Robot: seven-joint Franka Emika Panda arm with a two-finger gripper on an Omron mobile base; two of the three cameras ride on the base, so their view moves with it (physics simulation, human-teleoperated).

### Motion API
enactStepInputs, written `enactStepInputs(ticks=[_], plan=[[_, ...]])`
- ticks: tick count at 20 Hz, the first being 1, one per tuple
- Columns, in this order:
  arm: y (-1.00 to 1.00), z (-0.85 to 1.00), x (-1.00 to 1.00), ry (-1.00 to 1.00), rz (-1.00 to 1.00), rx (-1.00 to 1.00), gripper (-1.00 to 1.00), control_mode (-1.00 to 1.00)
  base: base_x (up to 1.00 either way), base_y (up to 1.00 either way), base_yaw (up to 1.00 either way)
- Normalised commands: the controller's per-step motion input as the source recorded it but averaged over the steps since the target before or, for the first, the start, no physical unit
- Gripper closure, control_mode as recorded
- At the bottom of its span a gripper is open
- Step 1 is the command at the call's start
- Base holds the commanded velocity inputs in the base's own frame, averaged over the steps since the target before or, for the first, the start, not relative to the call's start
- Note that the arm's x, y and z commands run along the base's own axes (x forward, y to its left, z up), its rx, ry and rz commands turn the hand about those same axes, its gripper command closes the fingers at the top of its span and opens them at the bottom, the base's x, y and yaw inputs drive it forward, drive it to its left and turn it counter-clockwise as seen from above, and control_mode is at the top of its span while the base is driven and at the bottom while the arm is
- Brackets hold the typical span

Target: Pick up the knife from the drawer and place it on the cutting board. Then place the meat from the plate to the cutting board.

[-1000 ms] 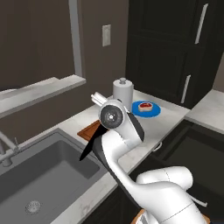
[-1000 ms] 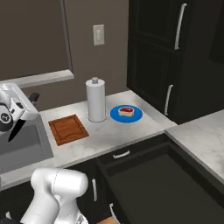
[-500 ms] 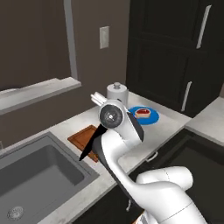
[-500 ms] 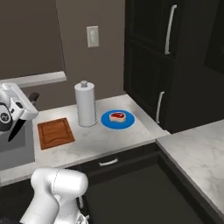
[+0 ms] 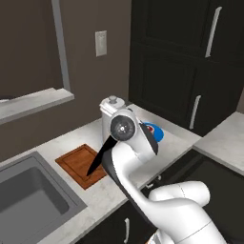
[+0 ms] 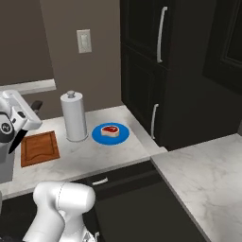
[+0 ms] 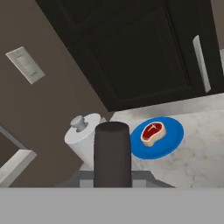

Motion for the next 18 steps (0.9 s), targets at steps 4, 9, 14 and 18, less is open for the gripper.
enactStepInputs(ticks=[4,9,14,18], plan=[[0.00,0.00,0.00,0.00,0.00,0.00,1.00,1.00,-0.18,0.04,0.02],[0.00,0.00,0.00,0.00,0.00,0.00,1.00,1.00,-0.53,0.34,0.12],[0.00,0.00,0.00,0.00,0.00,0.00,1.00,1.00,-0.08,0.06,0.04],[0.00,0.00,0.00,0.00,0.00,0.00,1.00,1.00,0.01,0.00,0.00]])
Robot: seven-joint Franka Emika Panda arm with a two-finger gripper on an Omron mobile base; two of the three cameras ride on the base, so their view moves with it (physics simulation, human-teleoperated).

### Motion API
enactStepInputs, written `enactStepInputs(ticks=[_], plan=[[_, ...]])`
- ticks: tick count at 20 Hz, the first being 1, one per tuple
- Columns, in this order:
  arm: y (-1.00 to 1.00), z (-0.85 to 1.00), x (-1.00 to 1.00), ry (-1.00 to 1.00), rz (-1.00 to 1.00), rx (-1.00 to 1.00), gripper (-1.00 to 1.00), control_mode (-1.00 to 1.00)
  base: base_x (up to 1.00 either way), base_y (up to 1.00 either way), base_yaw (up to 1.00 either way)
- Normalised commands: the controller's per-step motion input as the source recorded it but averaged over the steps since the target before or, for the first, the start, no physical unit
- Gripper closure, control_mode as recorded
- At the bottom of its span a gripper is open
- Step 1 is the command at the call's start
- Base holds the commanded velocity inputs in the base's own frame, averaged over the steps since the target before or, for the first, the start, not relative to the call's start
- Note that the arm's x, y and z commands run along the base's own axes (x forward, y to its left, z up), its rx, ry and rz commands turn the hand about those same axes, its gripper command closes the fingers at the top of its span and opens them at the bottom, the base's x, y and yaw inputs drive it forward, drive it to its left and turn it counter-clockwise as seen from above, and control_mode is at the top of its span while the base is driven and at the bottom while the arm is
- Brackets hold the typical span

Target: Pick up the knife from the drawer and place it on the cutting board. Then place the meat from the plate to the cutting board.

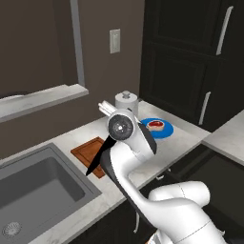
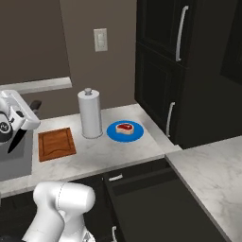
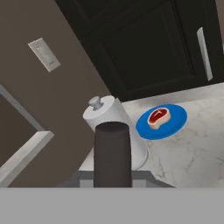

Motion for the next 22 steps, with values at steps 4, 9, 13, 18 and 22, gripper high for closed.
enactStepInputs(ticks=[4,9,13,18,22], plan=[[0.00,0.00,0.00,0.00,0.00,0.00,1.00,1.00,0.02,0.00,0.00],[0.00,-0.02,0.00,0.01,0.00,0.00,1.00,-1.00,0.00,0.06,0.00],[0.00,-0.01,0.01,0.29,0.01,0.08,1.00,-1.00,0.00,0.00,0.00],[0.00,-0.04,0.00,0.42,0.05,0.25,1.00,-1.00,0.00,0.00,0.00],[0.00,-0.15,0.00,0.40,0.04,0.26,1.00,-1.00,0.00,0.00,0.00]])
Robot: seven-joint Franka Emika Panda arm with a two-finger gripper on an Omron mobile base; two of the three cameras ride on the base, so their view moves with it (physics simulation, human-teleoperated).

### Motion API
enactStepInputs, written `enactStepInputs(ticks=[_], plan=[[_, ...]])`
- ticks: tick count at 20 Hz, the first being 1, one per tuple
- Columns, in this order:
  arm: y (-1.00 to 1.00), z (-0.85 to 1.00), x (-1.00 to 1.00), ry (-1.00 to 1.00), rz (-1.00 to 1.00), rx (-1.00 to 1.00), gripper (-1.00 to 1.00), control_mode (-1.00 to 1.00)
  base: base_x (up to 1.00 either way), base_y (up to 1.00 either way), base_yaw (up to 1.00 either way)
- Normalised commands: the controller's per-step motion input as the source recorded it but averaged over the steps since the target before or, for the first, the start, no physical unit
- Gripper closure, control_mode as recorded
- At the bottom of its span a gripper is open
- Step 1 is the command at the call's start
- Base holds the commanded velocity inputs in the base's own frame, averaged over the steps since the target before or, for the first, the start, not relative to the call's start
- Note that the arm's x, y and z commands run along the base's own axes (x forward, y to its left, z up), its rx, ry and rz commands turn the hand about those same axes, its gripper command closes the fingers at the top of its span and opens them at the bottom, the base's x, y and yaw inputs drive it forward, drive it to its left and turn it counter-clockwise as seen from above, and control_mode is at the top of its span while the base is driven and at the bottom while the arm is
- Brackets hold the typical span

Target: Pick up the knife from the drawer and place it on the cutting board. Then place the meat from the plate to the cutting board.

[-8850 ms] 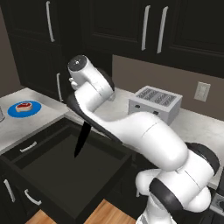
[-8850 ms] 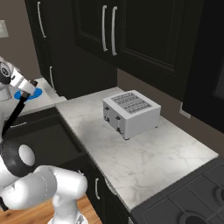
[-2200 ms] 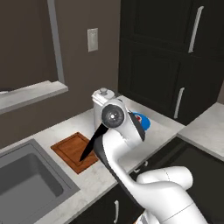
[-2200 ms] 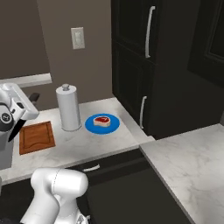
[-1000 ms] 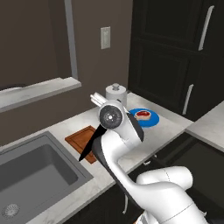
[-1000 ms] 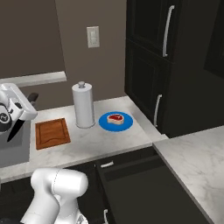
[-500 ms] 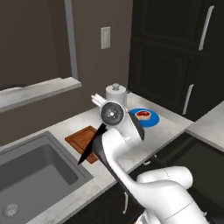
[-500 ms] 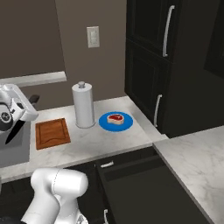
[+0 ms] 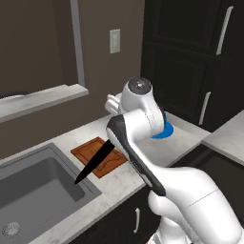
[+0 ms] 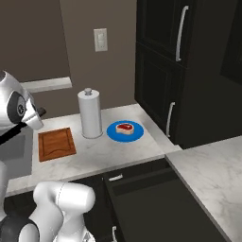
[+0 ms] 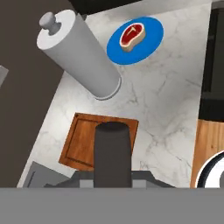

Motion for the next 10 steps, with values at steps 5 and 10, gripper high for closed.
enactStepInputs(ticks=[5,10], plan=[[0.00,-0.19,0.00,0.22,0.03,0.12,1.00,-1.00,0.00,0.00,0.00],[0.00,-0.26,0.01,0.05,0.00,0.00,1.00,-1.00,0.00,0.00,0.00]])
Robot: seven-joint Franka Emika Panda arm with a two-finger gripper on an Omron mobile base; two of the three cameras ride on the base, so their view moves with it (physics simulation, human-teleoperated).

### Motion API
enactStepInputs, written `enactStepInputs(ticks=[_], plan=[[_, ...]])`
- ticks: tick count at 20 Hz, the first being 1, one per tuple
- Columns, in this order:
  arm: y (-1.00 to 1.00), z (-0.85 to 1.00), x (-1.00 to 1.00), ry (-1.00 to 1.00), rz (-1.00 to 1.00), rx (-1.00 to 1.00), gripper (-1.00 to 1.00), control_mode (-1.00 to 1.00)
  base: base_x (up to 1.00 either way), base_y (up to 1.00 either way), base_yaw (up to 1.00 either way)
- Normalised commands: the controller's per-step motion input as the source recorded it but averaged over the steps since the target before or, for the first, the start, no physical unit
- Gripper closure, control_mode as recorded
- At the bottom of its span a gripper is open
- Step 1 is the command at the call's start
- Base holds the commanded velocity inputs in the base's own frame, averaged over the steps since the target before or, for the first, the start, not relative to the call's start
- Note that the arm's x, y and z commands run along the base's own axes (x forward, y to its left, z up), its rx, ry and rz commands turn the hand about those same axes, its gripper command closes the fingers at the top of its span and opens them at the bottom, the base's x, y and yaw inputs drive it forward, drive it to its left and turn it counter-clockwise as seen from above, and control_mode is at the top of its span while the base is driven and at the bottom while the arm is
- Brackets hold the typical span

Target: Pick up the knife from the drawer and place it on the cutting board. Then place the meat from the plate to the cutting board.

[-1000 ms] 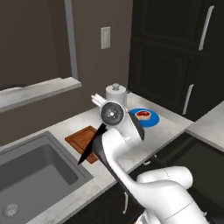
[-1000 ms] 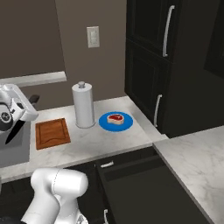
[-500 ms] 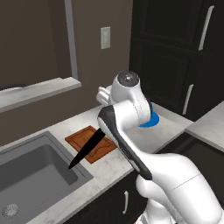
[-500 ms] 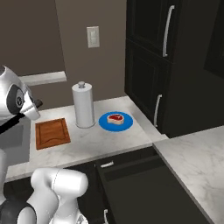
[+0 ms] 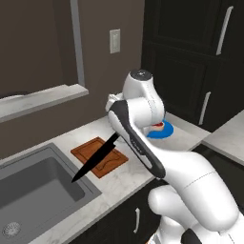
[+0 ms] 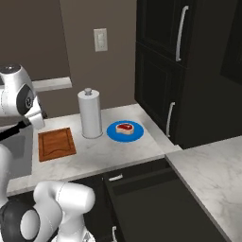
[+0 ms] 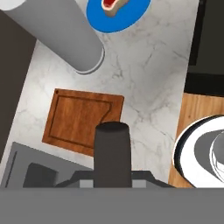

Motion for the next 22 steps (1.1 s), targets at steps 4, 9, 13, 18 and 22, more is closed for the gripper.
enactStepInputs(ticks=[4,9,13,18,22], plan=[[0.00,-0.45,0.16,0.08,0.00,0.00,1.00,-1.00,0.00,0.00,0.00],[0.00,-0.36,0.16,0.07,-0.09,0.09,1.00,-1.00,0.00,0.00,0.00],[0.00,-0.38,0.09,0.05,-0.14,0.16,1.00,-1.00,0.00,0.00,0.00],[0.00,-0.38,0.00,0.00,-0.20,0.17,1.00,-1.00,0.00,0.00,0.00],[0.00,-0.34,0.00,0.00,-0.32,0.09,1.00,-1.00,0.00,0.00,0.00]])
